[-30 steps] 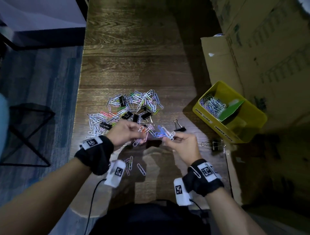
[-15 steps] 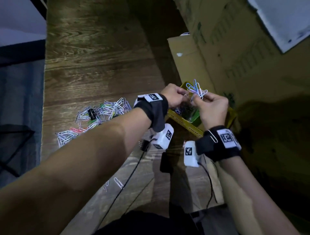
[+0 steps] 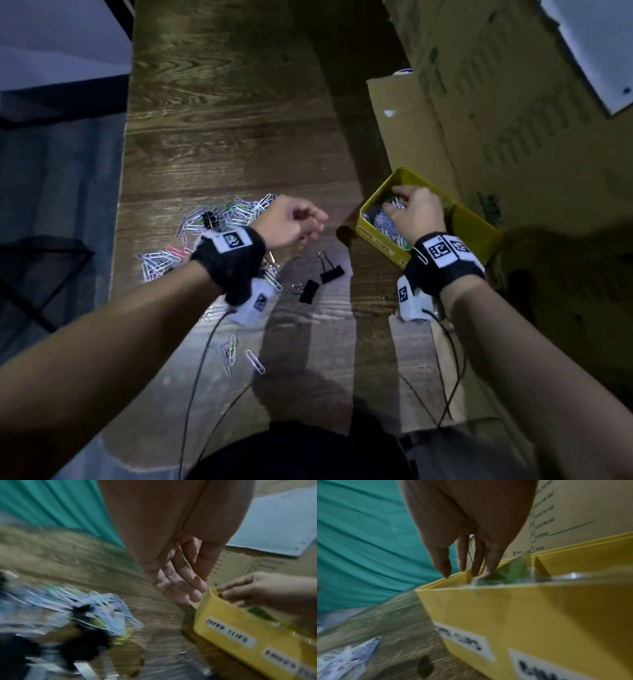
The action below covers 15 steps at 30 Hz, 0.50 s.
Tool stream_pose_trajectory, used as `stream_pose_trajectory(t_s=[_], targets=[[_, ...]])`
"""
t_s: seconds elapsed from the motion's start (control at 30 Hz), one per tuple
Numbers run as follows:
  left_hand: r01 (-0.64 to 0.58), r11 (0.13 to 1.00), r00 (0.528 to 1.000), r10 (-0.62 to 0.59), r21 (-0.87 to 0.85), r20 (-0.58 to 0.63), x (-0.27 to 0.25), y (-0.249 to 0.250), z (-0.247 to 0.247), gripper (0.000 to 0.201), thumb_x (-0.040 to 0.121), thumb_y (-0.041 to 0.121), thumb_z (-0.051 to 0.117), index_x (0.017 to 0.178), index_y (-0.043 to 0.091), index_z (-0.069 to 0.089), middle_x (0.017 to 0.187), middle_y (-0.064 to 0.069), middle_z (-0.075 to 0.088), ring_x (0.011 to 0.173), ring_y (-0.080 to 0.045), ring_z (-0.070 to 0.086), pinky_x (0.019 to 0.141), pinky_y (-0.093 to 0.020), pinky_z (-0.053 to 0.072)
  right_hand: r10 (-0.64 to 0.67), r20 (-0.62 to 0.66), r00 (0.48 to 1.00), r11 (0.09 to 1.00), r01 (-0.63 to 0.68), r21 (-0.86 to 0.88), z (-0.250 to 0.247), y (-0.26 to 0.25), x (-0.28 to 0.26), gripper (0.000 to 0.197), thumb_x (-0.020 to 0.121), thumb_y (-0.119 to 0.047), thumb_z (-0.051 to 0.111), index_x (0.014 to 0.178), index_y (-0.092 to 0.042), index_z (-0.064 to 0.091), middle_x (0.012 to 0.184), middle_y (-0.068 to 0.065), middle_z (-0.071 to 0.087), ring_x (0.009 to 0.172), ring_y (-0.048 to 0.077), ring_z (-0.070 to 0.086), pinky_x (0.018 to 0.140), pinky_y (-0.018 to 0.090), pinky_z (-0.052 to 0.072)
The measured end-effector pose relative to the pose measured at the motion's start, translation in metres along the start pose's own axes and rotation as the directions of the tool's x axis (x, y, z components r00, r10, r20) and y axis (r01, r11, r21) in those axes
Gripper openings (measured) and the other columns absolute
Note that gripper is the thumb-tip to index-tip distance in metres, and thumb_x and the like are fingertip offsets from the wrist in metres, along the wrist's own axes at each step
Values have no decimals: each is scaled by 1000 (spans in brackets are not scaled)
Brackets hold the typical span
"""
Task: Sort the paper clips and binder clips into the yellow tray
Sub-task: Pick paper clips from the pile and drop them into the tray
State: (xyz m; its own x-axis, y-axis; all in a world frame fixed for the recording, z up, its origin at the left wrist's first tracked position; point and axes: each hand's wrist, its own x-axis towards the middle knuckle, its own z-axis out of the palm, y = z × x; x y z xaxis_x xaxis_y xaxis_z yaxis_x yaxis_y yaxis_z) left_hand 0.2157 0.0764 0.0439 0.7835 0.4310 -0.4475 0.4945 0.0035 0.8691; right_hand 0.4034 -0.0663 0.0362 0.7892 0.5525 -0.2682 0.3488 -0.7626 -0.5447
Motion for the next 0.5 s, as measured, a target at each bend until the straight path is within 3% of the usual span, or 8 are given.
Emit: stream_pose_trajectory(t_s=[0.1, 0.17, 0.2, 0.27, 0.33, 0.4, 0.47, 0.5], targets=[[-60, 940, 998, 45, 336, 52, -37, -32, -36, 11, 85, 7, 64, 96, 9, 68, 84, -3, 71, 70, -2, 64, 72, -16, 51, -292, -113, 950, 953, 299, 43, 11, -17, -25, 30, 83, -21, 67, 113, -15, 69, 112, 10, 65, 98, 23, 62, 94, 32, 49], [-97, 844, 992, 41, 528, 117, -67, -56, -55, 13, 84, 8, 64, 93, 15, 70, 81, 6, 68, 67, 10, 60, 65, -5, 45, -434, -94, 896, 889, 443, 118, 23, -30, -48, 23, 85, -20, 67, 106, -15, 71, 104, 5, 64, 85, 17, 62, 81, 28, 54], [-117, 792, 988, 32, 599, 151, -82, -68, -61, 17, 83, 6, 63, 92, 18, 70, 80, 10, 66, 67, 12, 58, 64, -7, 43, -495, -48, 868, 855, 496, 151, 31, -36, -62, 20, 85, -20, 67, 104, -15, 72, 99, 3, 64, 79, 13, 60, 75, 23, 53], [-144, 713, 979, 0, 687, 206, -109, -97, -65, 28, 78, 0, 58, 93, 21, 70, 87, 9, 64, 76, 5, 59, 70, -19, 46, -597, 109, 795, 798, 574, 186, 53, -46, -94, 15, 84, -18, 69, 98, -13, 73, 89, 0, 64, 72, 9, 57, 69, 21, 49], [-150, 645, 976, -27, 750, 218, -134, -122, -62, 36, 76, 0, 57, 105, 18, 67, 99, 0, 63, 90, -16, 61, 78, -27, 47, -596, 367, 714, 797, 583, 160, 84, -46, -126, 15, 85, -20, 68, 97, -13, 72, 88, 3, 66, 71, 9, 57, 70, 21, 47], [-92, 633, 987, -43, 769, 153, -155, -144, -55, 38, 80, 12, 58, 117, 17, 61, 104, -7, 59, 93, -24, 59, 81, -29, 46, -447, 638, 627, 831, 555, 36, 117, -43, -158, 25, 87, -28, 66, 108, -14, 68, 99, 6, 66, 79, 14, 61, 73, 24, 50], [7, 656, 997, -62, 755, 45, -171, -164, -46, 41, 83, 21, 57, 124, 17, 55, 105, -11, 55, 96, -29, 58, 85, -30, 46, -311, 747, 588, 830, 551, -89, 144, -38, -185, 35, 88, -33, 64, 115, -10, 62, 110, 9, 64, 92, 21, 63, 80, 30, 52], [49, 660, 997, -76, 749, 1, -177, -174, -40, 43, 84, 22, 59, 127, 18, 53, 108, -11, 52, 101, -29, 55, 89, -30, 45, -290, 750, 595, 820, 558, -126, 154, -37, -197, 38, 88, -33, 63, 116, -8, 61, 113, 11, 63, 96, 24, 62, 83, 33, 52]])
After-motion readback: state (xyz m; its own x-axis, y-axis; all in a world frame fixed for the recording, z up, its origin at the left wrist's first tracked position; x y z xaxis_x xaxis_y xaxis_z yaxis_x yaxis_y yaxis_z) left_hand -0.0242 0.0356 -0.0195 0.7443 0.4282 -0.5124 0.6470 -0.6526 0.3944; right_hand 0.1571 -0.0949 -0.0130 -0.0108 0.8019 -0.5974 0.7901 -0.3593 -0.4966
